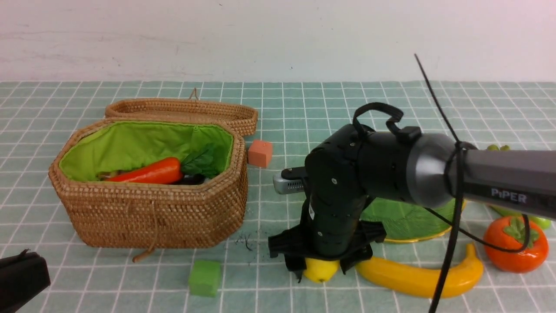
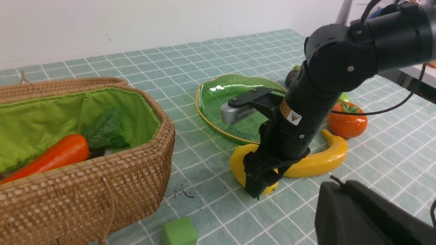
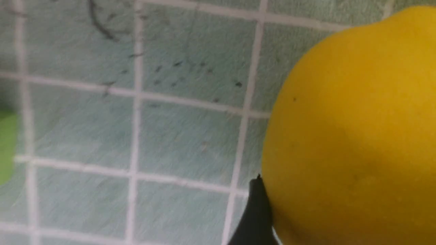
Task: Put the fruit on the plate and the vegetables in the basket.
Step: Use the right arm to grab a lemon and put it into the right plate
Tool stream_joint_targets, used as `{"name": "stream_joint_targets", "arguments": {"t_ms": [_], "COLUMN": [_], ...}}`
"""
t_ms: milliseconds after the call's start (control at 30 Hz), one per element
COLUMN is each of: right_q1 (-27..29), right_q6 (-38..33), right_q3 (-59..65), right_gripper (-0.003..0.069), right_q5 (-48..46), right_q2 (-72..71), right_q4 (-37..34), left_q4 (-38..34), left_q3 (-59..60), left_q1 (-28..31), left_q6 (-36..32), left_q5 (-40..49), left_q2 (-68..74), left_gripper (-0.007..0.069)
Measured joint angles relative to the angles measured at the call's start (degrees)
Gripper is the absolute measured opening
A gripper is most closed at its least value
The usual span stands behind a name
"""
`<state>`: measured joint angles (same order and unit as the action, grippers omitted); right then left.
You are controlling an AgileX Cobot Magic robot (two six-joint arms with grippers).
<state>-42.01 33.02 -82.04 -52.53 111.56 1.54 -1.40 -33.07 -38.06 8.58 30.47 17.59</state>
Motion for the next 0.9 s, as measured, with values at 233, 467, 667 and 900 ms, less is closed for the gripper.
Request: {"name": "stream_joint_targets", "arguments": {"t_ms": [233,467,667,900], "right_q1": [1.57,14.55,20.12,20.74], "right_q6": [-0.07,-2.64,-9.03,-12.40], "right_q3": [-2.73,-2.84,-2.74,-2.86], "right_gripper": [0.0553,0.0553,0.0553,0.0676], "right_q5": [-0.90,1.23,3.23,-2.34], "right_q2": [-9.23,-6.24,-1.98,-2.34], "right_q4": [3.44,8.27,6.15,5.30], "left_q4": [-0.44,-10.65,-24.70,-32.32], "left_q3": [0.00,0.00,0.00,0.00], "left_q1": [0.00,0.00,0.00,0.00], "left_q6": [-0.95,-8.58,-23.06,-31.19], "left_q5": [-0.61,-0.47,2.34,2.61], "left_q2": [0.00,1.05,2.95,3.24], "left_gripper": [-0.0013,-0.0013,-0.0013,-0.0013]}}
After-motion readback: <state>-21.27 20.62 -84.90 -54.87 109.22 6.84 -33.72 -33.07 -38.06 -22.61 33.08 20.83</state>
